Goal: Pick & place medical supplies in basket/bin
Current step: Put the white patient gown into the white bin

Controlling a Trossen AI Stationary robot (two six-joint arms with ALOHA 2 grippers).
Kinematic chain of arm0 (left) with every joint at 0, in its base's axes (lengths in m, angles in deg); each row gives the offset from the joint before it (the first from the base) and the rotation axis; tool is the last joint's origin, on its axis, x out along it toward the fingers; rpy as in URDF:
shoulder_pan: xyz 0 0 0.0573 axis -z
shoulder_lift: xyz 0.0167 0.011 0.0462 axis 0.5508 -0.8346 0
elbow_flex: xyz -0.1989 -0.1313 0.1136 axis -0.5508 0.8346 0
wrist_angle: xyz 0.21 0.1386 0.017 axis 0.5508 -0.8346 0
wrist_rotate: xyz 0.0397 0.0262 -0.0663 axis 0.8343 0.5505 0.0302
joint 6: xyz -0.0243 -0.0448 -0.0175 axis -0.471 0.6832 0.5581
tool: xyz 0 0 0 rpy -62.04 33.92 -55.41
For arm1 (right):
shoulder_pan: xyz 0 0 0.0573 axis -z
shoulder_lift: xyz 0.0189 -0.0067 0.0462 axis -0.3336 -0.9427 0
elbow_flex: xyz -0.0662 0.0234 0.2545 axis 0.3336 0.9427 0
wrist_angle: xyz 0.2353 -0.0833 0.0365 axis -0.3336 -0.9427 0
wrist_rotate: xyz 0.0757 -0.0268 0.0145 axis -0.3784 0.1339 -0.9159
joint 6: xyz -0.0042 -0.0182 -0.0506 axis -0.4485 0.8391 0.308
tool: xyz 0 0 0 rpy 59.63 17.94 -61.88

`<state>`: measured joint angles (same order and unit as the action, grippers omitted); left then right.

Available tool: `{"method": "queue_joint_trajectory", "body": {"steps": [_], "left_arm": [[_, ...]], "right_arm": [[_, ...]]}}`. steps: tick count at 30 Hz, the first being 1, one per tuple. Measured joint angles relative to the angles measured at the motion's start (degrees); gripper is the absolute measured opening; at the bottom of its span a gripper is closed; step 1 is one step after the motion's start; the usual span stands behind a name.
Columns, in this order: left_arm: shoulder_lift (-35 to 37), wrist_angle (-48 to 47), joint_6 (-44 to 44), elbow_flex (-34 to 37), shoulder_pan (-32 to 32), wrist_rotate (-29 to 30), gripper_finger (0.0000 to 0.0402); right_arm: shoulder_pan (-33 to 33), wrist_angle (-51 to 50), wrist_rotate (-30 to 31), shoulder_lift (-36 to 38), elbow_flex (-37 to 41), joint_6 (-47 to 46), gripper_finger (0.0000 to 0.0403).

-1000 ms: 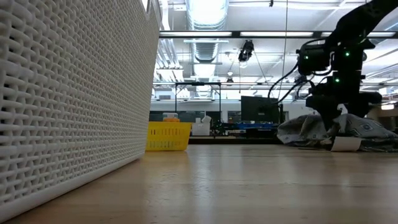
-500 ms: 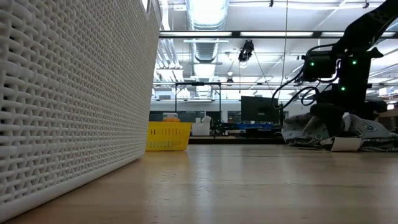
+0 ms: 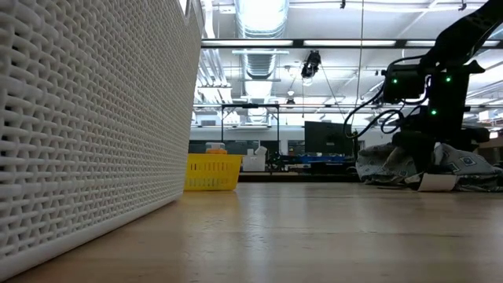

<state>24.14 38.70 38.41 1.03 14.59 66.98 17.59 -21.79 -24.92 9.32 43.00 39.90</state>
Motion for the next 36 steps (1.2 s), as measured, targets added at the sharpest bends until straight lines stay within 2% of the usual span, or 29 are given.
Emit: {"method": "queue_joint_trajectory", "body": {"steps": [23,36], "left_arm": [[0.0,0.0,0.0,0.0,0.0,0.0,0.0271],[0.02,0.0,-0.02,0.0,0.0,-0.02,0.0271]], "right_arm": [[-0.02,-0.04,-0.4,-0.07,0.02,1.15,0.0053],[-0.04,-0.1,-1.66,-0.13,-1.83,2.65,0.0044]]}}
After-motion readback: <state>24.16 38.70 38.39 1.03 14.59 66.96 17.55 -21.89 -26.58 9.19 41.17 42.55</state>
